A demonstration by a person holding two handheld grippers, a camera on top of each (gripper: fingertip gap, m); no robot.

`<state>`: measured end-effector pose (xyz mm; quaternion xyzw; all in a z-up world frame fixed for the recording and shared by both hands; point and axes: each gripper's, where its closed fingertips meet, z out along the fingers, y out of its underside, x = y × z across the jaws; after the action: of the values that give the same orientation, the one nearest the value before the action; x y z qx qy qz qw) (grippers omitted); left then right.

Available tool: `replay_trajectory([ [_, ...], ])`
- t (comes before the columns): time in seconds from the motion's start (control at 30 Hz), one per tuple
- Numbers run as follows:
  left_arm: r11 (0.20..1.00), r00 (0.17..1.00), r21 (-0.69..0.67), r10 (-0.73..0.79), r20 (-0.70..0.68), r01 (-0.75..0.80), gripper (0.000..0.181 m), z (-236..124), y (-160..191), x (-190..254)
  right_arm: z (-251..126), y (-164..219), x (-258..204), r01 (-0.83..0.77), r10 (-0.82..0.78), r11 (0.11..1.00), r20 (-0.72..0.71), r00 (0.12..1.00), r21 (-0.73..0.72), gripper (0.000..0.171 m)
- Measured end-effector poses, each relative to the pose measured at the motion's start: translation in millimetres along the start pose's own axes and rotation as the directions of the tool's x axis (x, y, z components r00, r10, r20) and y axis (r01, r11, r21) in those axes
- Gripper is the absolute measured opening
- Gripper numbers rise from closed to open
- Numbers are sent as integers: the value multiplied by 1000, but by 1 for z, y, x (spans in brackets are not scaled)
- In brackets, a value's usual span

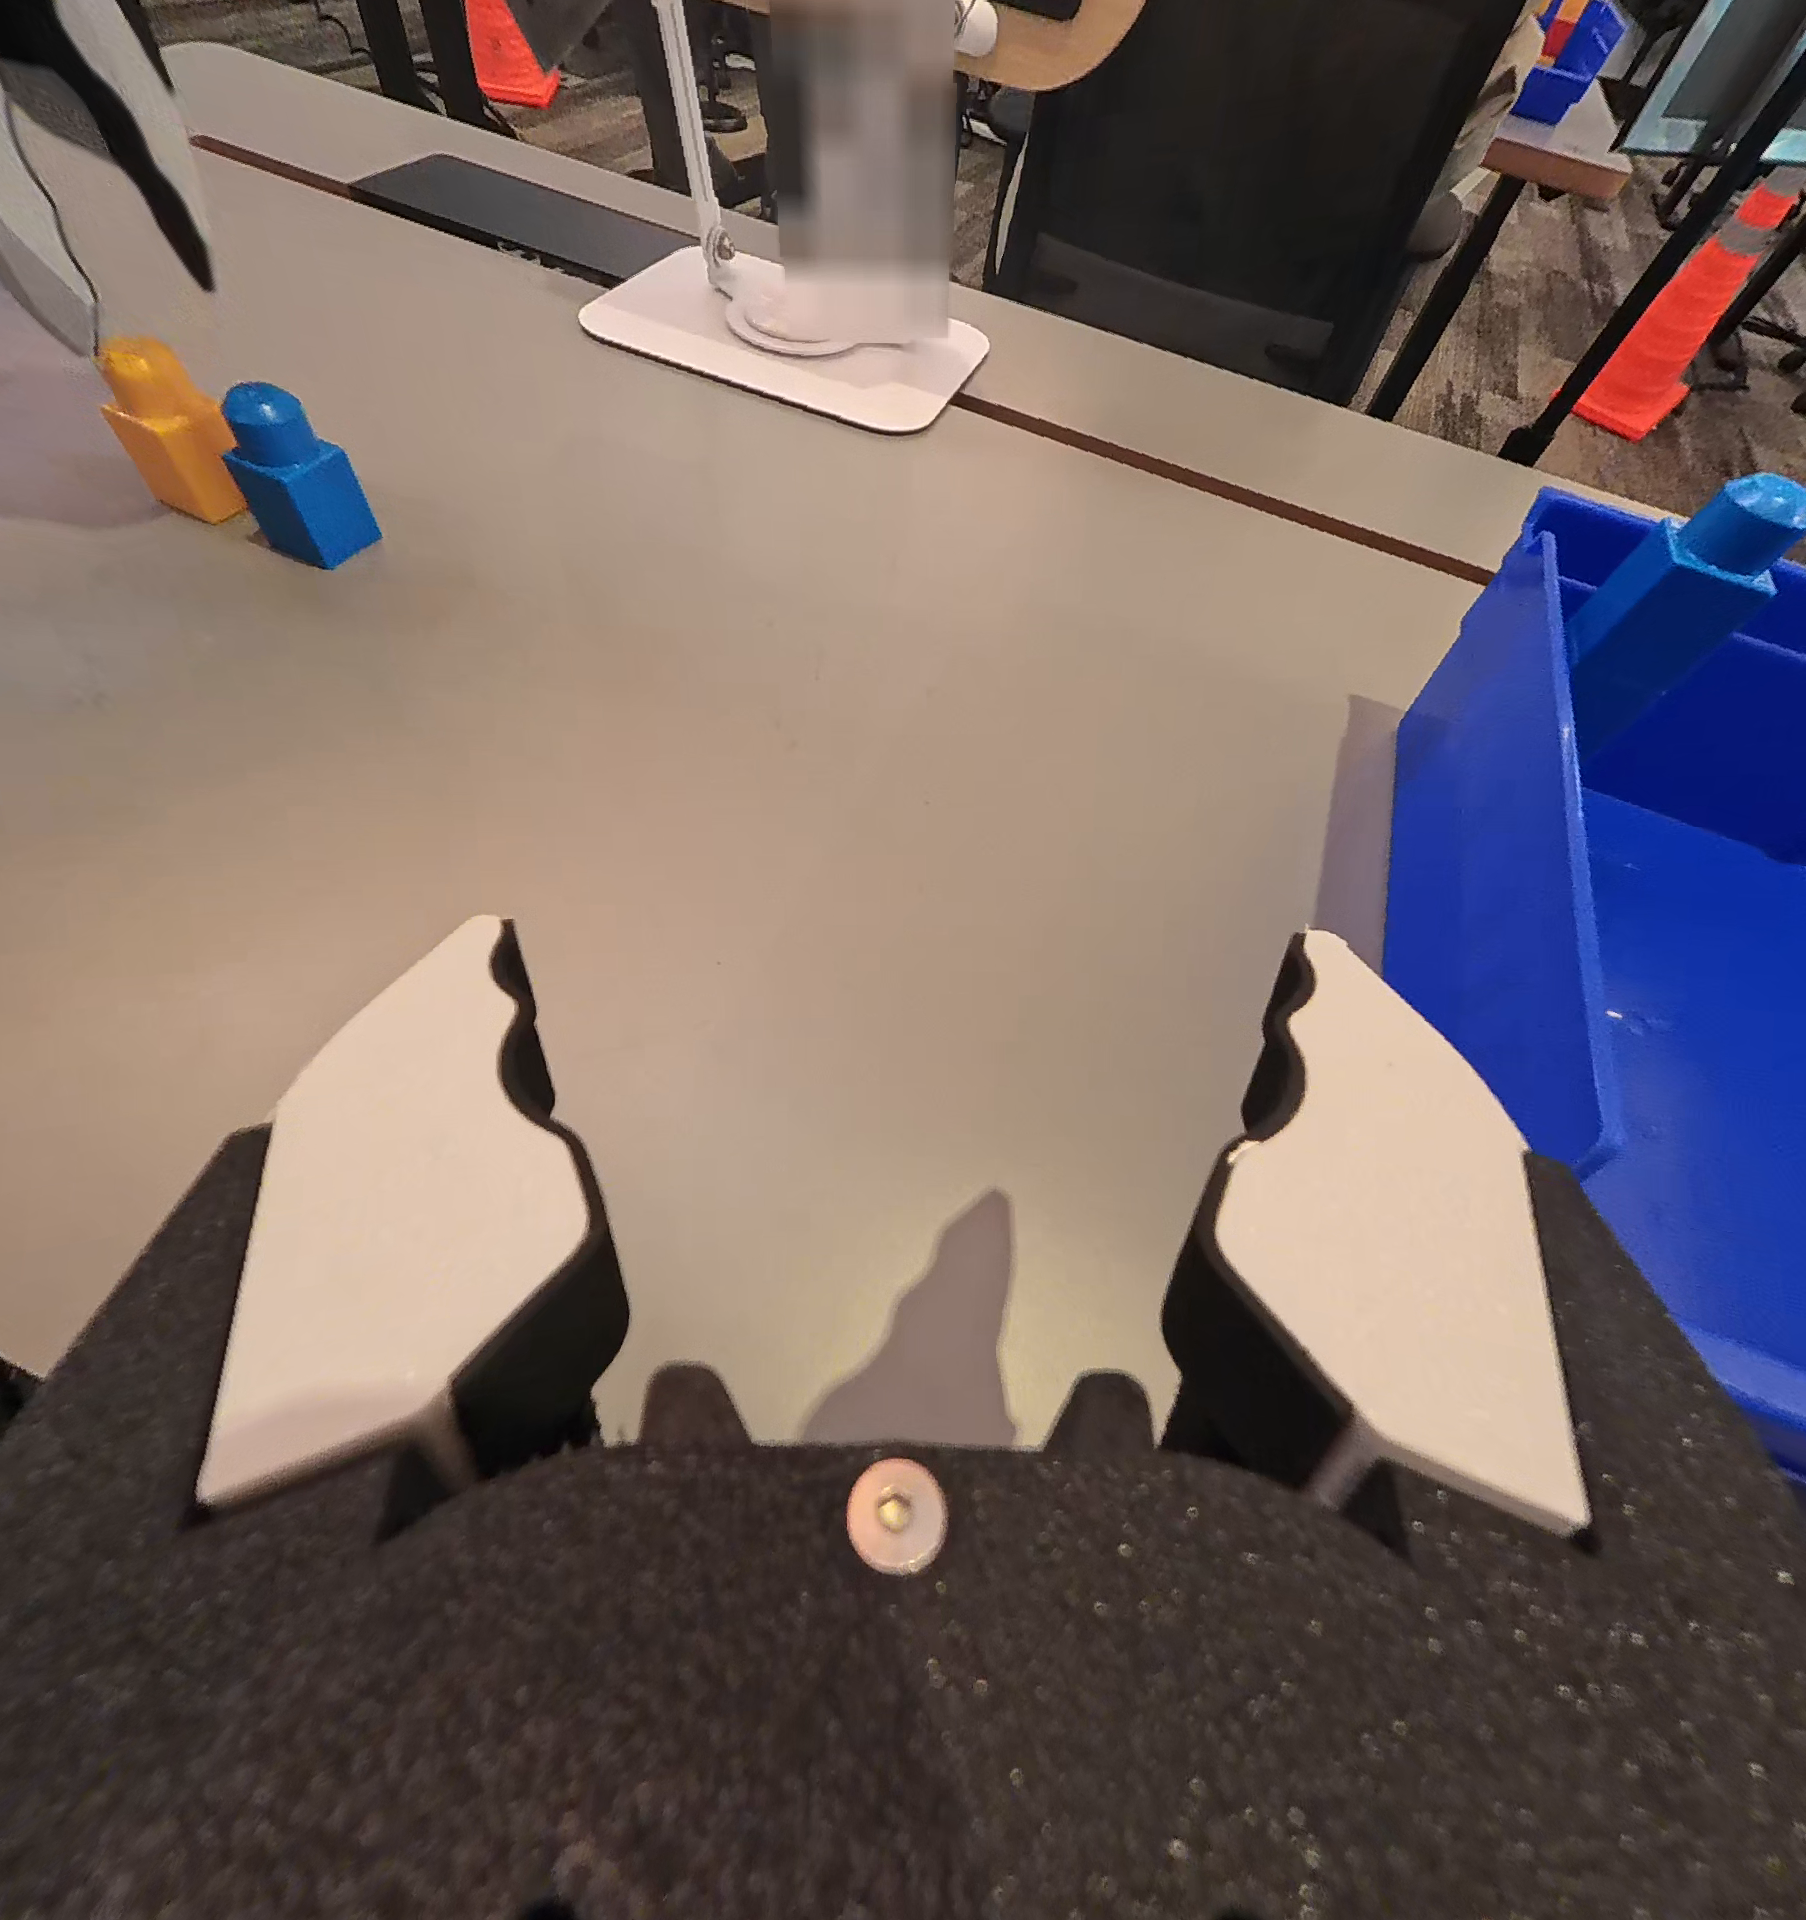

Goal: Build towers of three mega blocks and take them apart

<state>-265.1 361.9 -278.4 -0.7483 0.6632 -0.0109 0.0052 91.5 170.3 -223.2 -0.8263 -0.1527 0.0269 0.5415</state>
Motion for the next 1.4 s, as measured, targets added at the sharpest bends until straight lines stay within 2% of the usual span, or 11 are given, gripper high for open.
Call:
replay_trajectory([
  [0.1,974,1000,224,-19,20,14,70,-17,-8,-6,0,0,0,0,0,1000,-1,1000,2,130],
  [0.17,922,999,388,-29,45,9,76,-28,-10,-9,0,1,0,-1,1,1000,-1,1000,2,130],
  [0.3,744,997,668,-53,48,8,81,-42,-3,-8,2,0,-2,2,-2,1000,5,1000,-1,130],
  [0.43,605,1000,796,-18,8,5,80,-29,6,4,7,0,-6,10,-10,1000,18,1000,-8,130],
  [0.6,571,999,820,29,24,-36,79,-2,11,13,12,-5,-12,29,-29,999,31,999,-19,131],
  [0.93,676,998,736,69,-1,-46,68,37,12,10,19,-13,-19,56,-55,998,34,998,-41,131],
  [1.4,688,996,725,83,-36,-32,60,46,6,8,28,-14,-25,68,-66,996,48,997,-50,131],
])
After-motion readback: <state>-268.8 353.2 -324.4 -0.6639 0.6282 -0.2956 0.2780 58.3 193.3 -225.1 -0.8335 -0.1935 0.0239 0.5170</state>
